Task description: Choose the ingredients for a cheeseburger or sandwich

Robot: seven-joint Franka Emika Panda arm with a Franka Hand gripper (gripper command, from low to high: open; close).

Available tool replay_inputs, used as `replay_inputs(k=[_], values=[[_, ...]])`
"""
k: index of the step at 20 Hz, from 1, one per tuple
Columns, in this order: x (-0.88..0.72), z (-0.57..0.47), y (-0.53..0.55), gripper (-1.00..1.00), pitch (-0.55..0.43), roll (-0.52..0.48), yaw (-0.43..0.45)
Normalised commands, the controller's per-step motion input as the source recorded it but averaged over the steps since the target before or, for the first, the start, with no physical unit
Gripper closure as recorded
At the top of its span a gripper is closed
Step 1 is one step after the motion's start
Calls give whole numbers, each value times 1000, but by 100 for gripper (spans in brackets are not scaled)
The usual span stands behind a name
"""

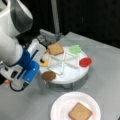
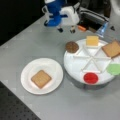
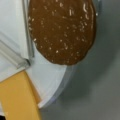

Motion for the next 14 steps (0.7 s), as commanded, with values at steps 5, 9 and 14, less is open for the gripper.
replay_inputs(k=[5, 9, 14], values=[[112, -235, -54, -100, -32, 321, -39], [74, -184, -136, -100, -98, 258, -7], [55, -133, -144, -100, -104, 290, -27]])
